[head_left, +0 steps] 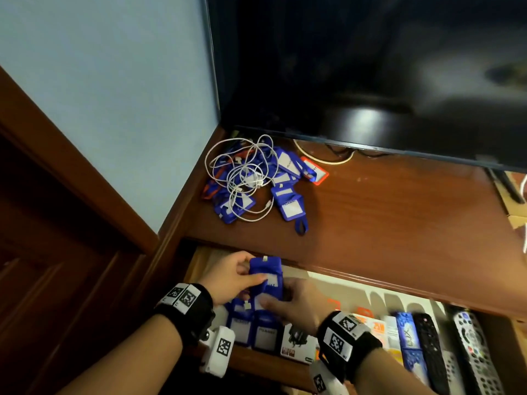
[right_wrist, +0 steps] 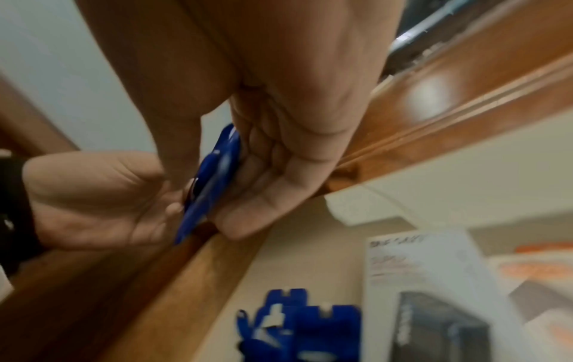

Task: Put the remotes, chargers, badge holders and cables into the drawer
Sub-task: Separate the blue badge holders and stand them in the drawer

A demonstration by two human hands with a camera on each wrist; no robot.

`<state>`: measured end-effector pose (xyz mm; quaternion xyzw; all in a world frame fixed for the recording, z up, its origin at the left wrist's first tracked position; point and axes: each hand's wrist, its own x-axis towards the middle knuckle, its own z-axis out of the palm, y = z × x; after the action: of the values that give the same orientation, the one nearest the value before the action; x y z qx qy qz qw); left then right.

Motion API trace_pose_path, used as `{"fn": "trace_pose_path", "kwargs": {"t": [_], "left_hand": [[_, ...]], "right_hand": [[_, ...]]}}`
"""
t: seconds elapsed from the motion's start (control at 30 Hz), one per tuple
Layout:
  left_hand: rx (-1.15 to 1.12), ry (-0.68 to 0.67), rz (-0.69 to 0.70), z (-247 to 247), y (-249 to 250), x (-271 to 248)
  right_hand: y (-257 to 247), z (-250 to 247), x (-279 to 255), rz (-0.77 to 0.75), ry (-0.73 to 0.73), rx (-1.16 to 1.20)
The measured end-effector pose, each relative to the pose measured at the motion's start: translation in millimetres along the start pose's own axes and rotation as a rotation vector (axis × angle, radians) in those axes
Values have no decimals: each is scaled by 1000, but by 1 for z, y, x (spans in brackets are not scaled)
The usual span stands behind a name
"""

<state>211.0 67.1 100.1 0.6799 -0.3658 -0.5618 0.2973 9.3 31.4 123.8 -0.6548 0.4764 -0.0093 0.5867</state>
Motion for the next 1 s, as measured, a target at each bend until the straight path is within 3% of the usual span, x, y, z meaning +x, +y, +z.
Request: {"fn": "trace_pose_path", "kwargs": {"t": [0.1, 0.2, 0.37, 0.67, 0.83, 1.0], "left_hand": [[102, -12, -40, -7, -21, 12], [319, -72, -108, -15, -49, 27], [579, -123, -182, -13, -71, 36], [808, -113, -237, 7, -75, 43], [890, -122, -278, 12, -71, 41], [898, -39, -326, 2, -60, 39]], "right_hand": [[12, -9, 15, 91, -19, -364], [6, -29, 29, 63, 98, -489], [-17, -76, 70, -21, 384, -483], [-46, -108, 165, 242, 428, -572], [-42, -102, 195, 325, 484, -488], [-38, -105, 203, 374, 487, -345]]}}
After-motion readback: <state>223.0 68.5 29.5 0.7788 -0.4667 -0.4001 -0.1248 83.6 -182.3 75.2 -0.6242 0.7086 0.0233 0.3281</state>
